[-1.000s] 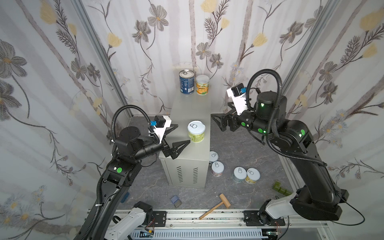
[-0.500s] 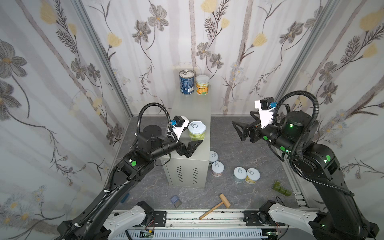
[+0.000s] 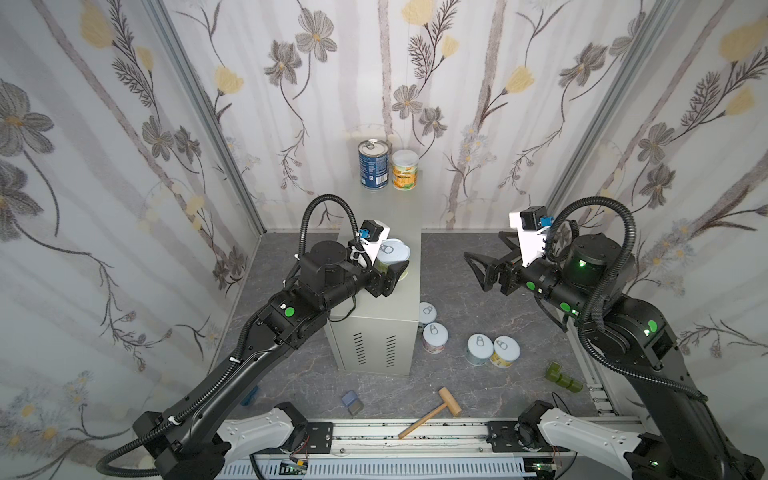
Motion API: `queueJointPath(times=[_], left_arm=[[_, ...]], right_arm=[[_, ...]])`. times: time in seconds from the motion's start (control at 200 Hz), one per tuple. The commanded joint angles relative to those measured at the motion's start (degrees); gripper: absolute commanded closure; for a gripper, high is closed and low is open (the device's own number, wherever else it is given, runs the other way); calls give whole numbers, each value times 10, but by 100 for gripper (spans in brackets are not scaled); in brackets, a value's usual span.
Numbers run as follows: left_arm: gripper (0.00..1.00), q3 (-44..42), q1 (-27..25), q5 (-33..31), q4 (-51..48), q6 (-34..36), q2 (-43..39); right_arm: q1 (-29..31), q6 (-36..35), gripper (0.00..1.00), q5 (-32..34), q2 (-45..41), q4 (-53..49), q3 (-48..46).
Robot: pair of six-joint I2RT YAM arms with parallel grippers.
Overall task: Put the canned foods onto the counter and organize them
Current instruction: 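Grasp the green-label can with the left gripper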
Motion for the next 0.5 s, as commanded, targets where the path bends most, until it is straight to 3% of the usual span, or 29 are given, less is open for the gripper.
queueJointPath(times=[0.0, 0.225, 0.495], left_arm=[[21, 18, 9, -15, 9, 16, 6], [39, 73, 107, 89, -28, 2, 42], [40, 107, 183, 166, 20, 10, 105]], right_arm=[[0, -1, 0, -11, -7, 37, -14], [0, 3, 0, -24, -25, 65, -53], [0, 7, 0, -39, -38, 87, -77]])
